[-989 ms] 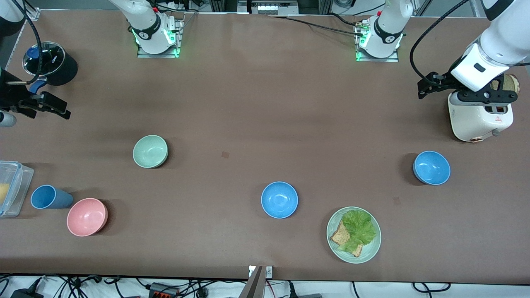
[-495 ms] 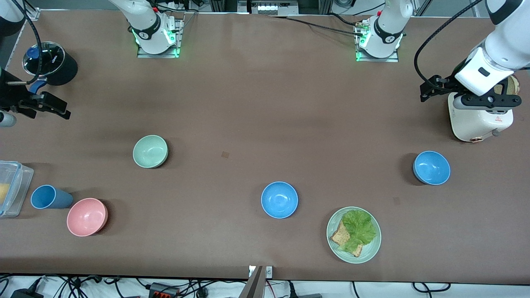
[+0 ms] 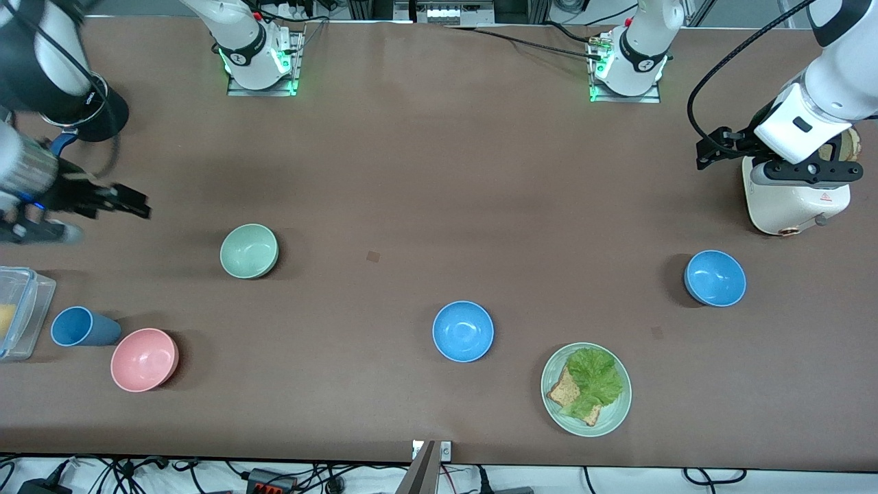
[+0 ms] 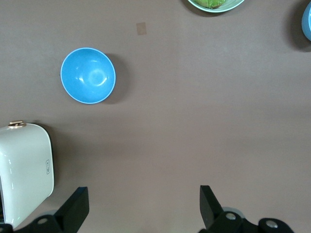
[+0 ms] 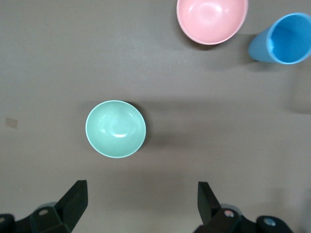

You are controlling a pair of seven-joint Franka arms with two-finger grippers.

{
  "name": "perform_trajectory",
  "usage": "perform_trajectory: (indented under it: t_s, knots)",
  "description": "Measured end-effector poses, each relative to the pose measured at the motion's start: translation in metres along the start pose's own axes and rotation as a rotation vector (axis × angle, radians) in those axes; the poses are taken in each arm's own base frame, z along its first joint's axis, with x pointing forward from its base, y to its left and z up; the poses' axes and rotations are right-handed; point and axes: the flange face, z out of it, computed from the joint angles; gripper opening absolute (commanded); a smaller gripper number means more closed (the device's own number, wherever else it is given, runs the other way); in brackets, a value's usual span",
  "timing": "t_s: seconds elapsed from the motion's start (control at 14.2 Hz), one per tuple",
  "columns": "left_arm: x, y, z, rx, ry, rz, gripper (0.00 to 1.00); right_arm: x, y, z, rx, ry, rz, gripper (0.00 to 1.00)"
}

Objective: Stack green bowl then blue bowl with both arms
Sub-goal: 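Reach the right gripper down to the rim of the pale green bowl, then grasp the green bowl with the right gripper while the left gripper reaches the blue bowl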

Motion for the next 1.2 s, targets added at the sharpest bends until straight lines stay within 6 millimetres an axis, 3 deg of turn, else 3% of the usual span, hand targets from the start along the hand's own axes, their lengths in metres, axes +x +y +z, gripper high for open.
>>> perform_trajectory:
  t_s: [0.28, 0.49, 0.92, 1.2]
  knots:
    - [0.000, 0.000, 0.000, 0.000, 0.000, 0.000, 1.00, 0.036, -0.008, 0.100, -0.013, -0.076, -0.010, 1.00]
    - [0.000, 0.000, 0.000, 0.000, 0.000, 0.000, 1.00, 0.046, -0.008, 0.163, -0.019, -0.149, -0.010, 1.00]
    - [0.003, -0.006, 0.002, -0.003, -0.006, -0.010, 1.00, 0.052, -0.012, 0.241, -0.028, -0.220, -0.019, 1.00]
    - [0.008, -0.026, 0.012, -0.009, -0.031, -0.042, 1.00, 0.051, -0.013, 0.259, -0.030, -0.244, -0.021, 0.53]
